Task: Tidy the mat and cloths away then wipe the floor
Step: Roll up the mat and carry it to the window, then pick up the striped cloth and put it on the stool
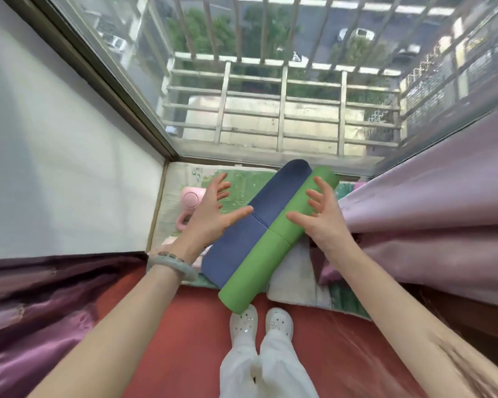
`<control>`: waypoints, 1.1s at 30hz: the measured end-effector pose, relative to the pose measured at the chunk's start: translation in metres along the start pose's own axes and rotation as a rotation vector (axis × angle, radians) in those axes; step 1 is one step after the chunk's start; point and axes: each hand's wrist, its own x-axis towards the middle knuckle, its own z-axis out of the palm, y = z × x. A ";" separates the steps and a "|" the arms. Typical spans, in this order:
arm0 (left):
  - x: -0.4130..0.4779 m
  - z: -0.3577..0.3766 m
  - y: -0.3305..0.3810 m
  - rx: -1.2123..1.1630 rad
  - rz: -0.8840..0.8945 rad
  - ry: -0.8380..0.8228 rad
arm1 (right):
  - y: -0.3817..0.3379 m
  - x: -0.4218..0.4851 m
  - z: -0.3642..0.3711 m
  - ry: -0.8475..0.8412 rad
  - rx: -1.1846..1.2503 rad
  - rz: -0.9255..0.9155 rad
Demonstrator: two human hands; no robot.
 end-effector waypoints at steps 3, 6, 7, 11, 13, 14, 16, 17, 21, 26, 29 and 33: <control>-0.048 -0.029 0.096 -0.036 0.123 0.008 | -0.085 -0.048 -0.031 -0.009 0.041 -0.098; -0.096 -0.055 0.182 -0.046 0.263 -0.009 | -0.159 -0.101 -0.061 -0.046 0.071 -0.202; -0.111 -0.062 0.208 -0.041 0.307 -0.018 | -0.180 -0.119 -0.070 -0.059 0.084 -0.236; -0.168 -0.081 0.290 -0.025 0.452 -0.075 | -0.249 -0.190 -0.103 -0.100 0.092 -0.368; -0.192 -0.085 0.316 -0.015 0.511 -0.133 | -0.273 -0.223 -0.116 -0.096 0.112 -0.421; -0.202 -0.087 0.327 -0.011 0.538 -0.163 | -0.281 -0.238 -0.124 -0.083 0.120 -0.445; -0.217 -0.090 0.345 0.000 0.594 -0.220 | -0.293 -0.265 -0.137 -0.043 0.129 -0.487; -0.222 -0.092 0.353 0.006 0.623 -0.250 | -0.299 -0.277 -0.144 -0.015 0.137 -0.507; -0.232 -0.097 0.381 0.006 0.702 -0.381 | -0.309 -0.320 -0.164 0.113 0.142 -0.560; -0.243 -0.075 0.410 0.025 0.790 -0.568 | -0.299 -0.371 -0.177 0.289 0.196 -0.556; -0.252 -0.047 0.419 0.041 0.841 -0.716 | -0.277 -0.405 -0.177 0.428 0.250 -0.529; -0.276 0.010 0.428 0.058 0.898 -0.939 | -0.237 -0.463 -0.179 0.685 0.319 -0.480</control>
